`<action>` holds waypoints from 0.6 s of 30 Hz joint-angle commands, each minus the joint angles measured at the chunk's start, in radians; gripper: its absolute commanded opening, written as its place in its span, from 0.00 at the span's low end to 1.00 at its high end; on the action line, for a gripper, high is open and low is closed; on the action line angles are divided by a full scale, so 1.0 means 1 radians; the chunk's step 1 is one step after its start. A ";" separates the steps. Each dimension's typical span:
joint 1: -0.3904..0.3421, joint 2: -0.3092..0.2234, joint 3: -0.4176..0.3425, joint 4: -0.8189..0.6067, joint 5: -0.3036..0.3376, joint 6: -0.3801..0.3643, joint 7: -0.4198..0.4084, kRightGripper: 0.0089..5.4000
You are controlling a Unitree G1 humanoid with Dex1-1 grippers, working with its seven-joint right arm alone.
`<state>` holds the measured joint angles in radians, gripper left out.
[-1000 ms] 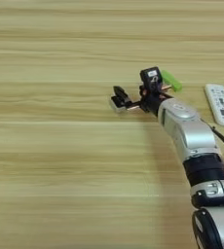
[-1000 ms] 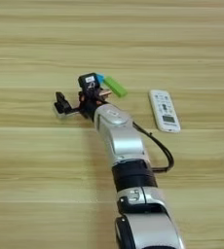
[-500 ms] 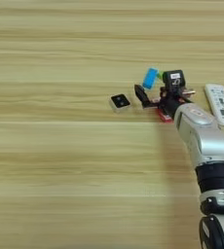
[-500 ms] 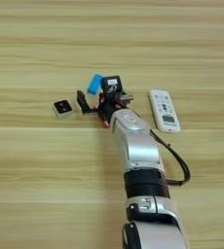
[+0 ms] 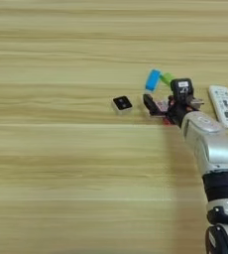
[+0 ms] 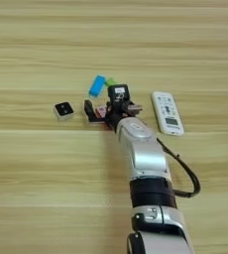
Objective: Move the objects on the table
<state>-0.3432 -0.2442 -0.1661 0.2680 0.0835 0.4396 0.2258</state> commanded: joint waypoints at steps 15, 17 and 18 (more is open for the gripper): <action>-0.022 -0.033 -0.023 -0.098 0.010 0.054 -0.005 0.99; -0.021 -0.032 -0.024 -0.099 0.012 0.061 -0.004 0.99; -0.021 -0.032 -0.024 -0.098 0.014 0.065 -0.001 0.99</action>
<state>-0.3048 -0.2441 -0.1836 0.2287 0.0858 0.5194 0.2267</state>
